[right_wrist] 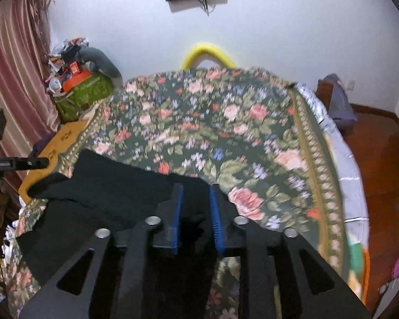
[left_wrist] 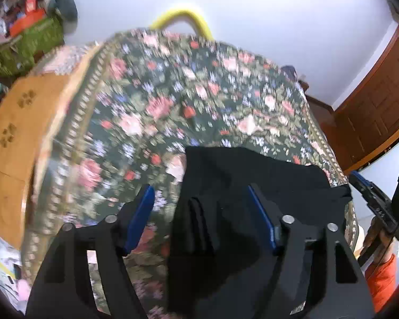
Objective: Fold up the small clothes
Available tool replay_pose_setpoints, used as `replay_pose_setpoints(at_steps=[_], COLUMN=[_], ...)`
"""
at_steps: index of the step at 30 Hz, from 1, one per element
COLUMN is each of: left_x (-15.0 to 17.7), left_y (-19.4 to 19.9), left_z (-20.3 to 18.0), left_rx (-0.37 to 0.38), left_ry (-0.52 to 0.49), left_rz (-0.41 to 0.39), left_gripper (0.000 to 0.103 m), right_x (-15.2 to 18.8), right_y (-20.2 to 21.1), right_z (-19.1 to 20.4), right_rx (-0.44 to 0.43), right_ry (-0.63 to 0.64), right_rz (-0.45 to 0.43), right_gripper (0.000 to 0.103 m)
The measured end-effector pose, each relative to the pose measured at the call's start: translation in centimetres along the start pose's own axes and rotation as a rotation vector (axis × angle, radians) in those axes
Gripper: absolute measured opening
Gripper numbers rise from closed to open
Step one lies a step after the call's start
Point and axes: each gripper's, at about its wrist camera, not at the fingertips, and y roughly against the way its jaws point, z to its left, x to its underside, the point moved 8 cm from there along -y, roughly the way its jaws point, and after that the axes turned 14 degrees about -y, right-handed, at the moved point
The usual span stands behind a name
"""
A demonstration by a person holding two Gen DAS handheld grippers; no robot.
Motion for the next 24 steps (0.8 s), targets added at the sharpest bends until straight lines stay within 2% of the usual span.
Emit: replay_pose_setpoints(at_steps=[2, 4, 5, 8, 15, 19, 24], left_x=[0.5, 1.4, 2.0, 4.3, 8.1, 6.8, 3.1], left_y=[1.7, 2.5, 2.8, 2.2, -2.3, -3.7, -5.2], left_z=[0.4, 0.6, 0.6, -0.2, -3.0, -4.2, -3.9], left_rx=[-0.009, -0.025, -0.039, -0.088, -0.158, -0.168, -0.165], left_ry=[-0.004, -0.021, -0.041, -0.136, -0.365, -0.419, -0.376], left_rz=[-0.015, -0.019, -0.018, 0.018, 0.110, 0.067, 0.001], left_gripper=[0.075, 0.087, 0.089, 0.090, 0.090, 0.090, 0.090], right_x=[-0.1, 0.4, 0.8, 2.5, 5.9, 6.1, 4.7], right_y=[1.6, 2.8, 3.1, 3.7, 1.0, -1.6, -4.2], right_z=[0.3, 0.8, 1.0, 1.3, 1.0, 0.4, 0.2], right_rx=[-0.008, -0.011, -0.016, -0.027, -0.003, 0.006, 0.010], right_ry=[0.014, 0.049, 0.061, 0.097, 0.146, 0.125, 0.136], right_rz=[-0.023, -0.023, -0.015, 0.011, 0.088, 0.118, 0.116], right_gripper=[0.048, 0.049, 0.050, 0.066, 0.067, 0.067, 0.067])
